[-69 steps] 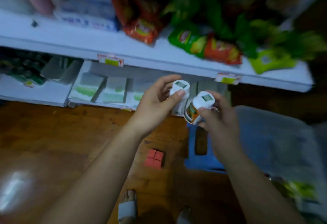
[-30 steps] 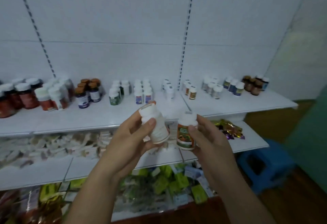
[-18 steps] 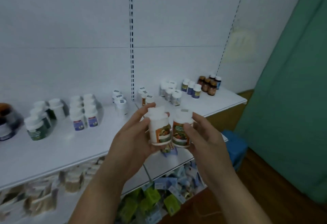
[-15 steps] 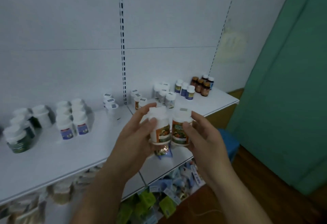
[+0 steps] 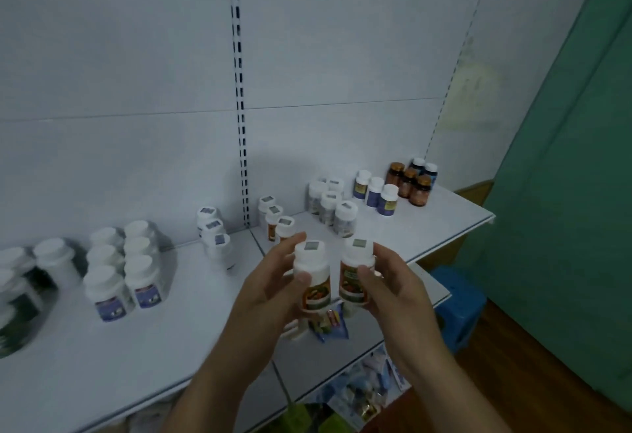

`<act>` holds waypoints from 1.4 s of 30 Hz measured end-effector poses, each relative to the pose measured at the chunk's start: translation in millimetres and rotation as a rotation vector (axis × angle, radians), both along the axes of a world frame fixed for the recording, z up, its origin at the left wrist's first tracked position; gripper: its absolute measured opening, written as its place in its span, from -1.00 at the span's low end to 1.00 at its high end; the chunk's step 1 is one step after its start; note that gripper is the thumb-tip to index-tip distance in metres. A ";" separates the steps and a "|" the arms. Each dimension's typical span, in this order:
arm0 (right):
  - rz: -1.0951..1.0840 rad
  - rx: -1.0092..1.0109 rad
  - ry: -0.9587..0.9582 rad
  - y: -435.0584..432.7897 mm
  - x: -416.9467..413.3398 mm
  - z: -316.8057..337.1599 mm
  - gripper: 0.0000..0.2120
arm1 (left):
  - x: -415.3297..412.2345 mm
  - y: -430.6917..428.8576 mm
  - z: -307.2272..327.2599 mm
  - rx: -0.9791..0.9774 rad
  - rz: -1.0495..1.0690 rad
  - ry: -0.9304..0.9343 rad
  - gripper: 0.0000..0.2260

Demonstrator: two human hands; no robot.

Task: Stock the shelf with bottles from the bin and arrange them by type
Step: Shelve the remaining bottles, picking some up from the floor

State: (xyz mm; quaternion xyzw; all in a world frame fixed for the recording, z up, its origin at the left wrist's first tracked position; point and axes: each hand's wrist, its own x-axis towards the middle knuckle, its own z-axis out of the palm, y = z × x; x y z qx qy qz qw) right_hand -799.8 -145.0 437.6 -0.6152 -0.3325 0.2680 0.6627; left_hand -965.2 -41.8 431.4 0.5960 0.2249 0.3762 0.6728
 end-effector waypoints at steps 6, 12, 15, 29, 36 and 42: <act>0.141 -0.003 -0.040 60.4 35.1 -22.6 -0.70 | 27.8 25.1 -10.6 0.129 0.120 0.137 -0.52; 0.271 0.004 -0.027 120.8 86.5 -39.5 -0.69 | 73.2 58.2 -18.2 0.234 0.336 0.221 -0.58; 0.331 0.010 -0.054 144.6 104.3 -52.8 -0.68 | 87.6 63.4 -27.9 0.248 0.411 0.290 -0.59; 0.311 -0.012 -0.198 233.7 120.6 -107.8 -0.69 | 106.4 66.1 -86.9 0.218 0.721 0.390 -0.57; 0.291 -0.066 -0.275 280.4 112.3 -101.7 -0.68 | 107.4 69.5 -97.0 0.226 0.637 0.310 -0.55; 0.250 -0.062 -0.283 305.6 108.3 -103.2 -0.68 | 108.7 74.1 -103.7 0.235 0.631 0.315 -0.52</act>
